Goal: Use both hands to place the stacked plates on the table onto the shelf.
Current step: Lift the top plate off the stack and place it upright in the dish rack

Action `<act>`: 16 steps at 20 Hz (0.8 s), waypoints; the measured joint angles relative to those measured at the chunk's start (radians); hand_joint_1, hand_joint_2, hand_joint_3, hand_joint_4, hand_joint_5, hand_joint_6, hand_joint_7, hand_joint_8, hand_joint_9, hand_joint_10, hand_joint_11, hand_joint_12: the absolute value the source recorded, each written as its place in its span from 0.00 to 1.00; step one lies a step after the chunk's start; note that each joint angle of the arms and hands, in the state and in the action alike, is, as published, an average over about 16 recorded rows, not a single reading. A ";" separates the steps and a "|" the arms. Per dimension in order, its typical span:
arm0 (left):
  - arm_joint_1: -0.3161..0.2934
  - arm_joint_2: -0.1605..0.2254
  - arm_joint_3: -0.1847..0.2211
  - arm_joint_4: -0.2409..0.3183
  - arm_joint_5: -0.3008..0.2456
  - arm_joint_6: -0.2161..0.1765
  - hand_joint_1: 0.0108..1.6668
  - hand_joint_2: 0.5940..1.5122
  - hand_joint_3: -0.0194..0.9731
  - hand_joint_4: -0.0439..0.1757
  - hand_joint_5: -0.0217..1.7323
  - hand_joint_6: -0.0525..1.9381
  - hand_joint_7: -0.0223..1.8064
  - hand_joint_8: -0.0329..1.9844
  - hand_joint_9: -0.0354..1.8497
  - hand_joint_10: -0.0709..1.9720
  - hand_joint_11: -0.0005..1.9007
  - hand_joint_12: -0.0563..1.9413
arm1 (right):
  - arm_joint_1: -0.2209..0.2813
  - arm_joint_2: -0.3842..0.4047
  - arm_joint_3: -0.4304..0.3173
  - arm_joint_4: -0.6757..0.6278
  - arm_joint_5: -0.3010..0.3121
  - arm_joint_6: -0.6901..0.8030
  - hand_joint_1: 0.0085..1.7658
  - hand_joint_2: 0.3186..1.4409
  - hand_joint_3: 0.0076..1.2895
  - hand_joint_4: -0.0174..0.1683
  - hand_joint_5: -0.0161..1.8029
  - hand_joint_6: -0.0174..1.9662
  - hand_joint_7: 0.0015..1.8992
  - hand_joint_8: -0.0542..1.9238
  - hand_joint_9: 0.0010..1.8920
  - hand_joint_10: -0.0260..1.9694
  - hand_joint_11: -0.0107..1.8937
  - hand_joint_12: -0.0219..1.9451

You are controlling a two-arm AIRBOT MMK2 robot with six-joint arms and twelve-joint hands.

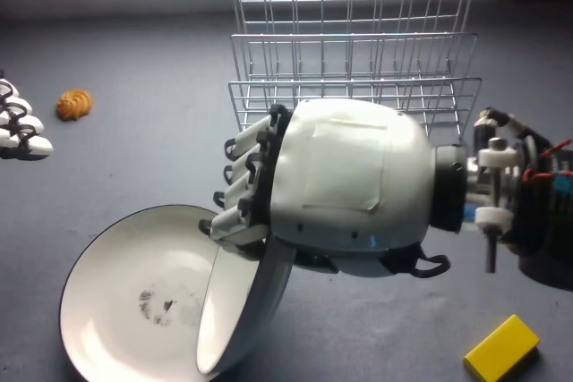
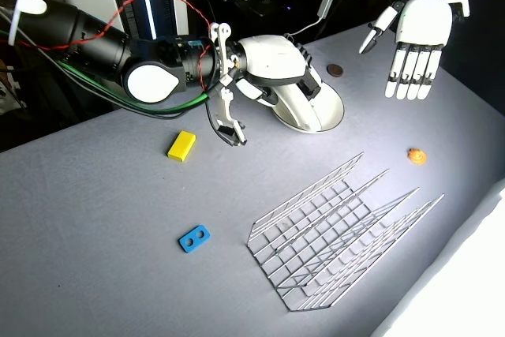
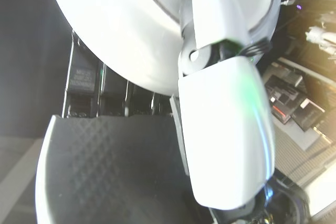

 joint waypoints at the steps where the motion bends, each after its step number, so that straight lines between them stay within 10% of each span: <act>1: 0.000 0.003 0.001 -0.001 -0.001 0.000 0.00 0.61 0.03 0.22 0.11 0.04 0.11 0.02 0.10 0.04 0.01 0.22 | 0.007 0.010 -0.009 0.006 0.002 0.000 0.76 0.60 0.00 0.11 0.49 0.53 0.54 0.47 0.50 0.60 0.40 0.69; 16: -0.013 0.015 -0.017 0.000 -0.007 0.000 0.00 0.62 0.03 0.22 0.11 0.04 0.11 0.02 0.11 0.04 0.01 0.23 | 0.170 0.160 -0.074 0.128 -0.016 0.123 0.76 0.61 0.00 0.09 0.48 0.55 0.53 0.48 0.50 0.62 0.40 0.68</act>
